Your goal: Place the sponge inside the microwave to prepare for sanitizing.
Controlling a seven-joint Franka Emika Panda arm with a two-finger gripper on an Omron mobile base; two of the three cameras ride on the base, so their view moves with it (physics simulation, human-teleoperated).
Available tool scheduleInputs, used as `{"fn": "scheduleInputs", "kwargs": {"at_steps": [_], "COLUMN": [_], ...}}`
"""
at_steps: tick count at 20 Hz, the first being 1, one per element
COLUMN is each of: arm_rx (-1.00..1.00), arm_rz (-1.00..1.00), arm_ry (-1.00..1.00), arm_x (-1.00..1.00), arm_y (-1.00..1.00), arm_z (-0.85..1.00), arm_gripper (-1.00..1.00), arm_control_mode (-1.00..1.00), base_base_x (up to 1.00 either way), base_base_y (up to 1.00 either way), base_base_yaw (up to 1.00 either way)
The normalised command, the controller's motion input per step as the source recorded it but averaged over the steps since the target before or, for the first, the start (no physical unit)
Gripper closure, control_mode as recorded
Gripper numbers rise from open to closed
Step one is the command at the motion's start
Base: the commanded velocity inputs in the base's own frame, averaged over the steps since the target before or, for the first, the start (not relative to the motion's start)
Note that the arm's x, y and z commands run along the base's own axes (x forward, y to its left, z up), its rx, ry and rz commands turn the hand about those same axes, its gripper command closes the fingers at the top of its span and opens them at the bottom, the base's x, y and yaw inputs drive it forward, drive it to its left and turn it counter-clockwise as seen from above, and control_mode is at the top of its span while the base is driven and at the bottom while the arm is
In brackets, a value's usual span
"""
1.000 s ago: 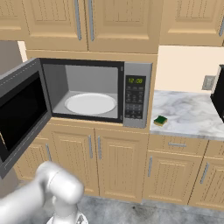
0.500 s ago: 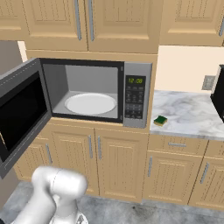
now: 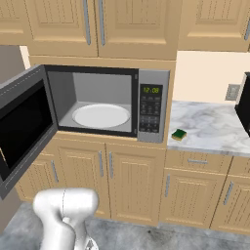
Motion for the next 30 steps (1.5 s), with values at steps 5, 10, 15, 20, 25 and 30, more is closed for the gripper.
{"fn": "scheduleInputs", "kwargs": {"at_steps": [5, 10, 15, 20, 25, 30], "arm_rx": [0.00, 0.00, -0.01, -0.09, 0.08, 0.26], "arm_rz": [0.30, 0.35, 0.39, 0.39, 0.30, 0.25], "arm_ry": [0.20, 0.23, 0.32, 0.29, 0.22, 0.04], "arm_x": [0.00, 0.13, 0.73, 0.67, 0.84, 0.81], "arm_y": [-0.91, -0.90, -0.76, -0.71, -0.72, -0.36], "arm_z": [0.26, 0.23, 0.24, 0.25, 0.01, -0.36], "arm_gripper": [-1.00, -1.00, -1.00, -1.00, -1.00, -1.00], "arm_control_mode": [-1.00, -1.00, -1.00, -1.00, -1.00, -1.00], "base_base_x": [0.00, 0.00, 0.00, 0.00, 0.00, 0.00], "base_base_y": [0.00, 0.00, 0.00, 0.00, 0.00, 0.00], "base_base_yaw": [0.00, 0.00, 0.00, 0.00, 0.00, 0.00]}}
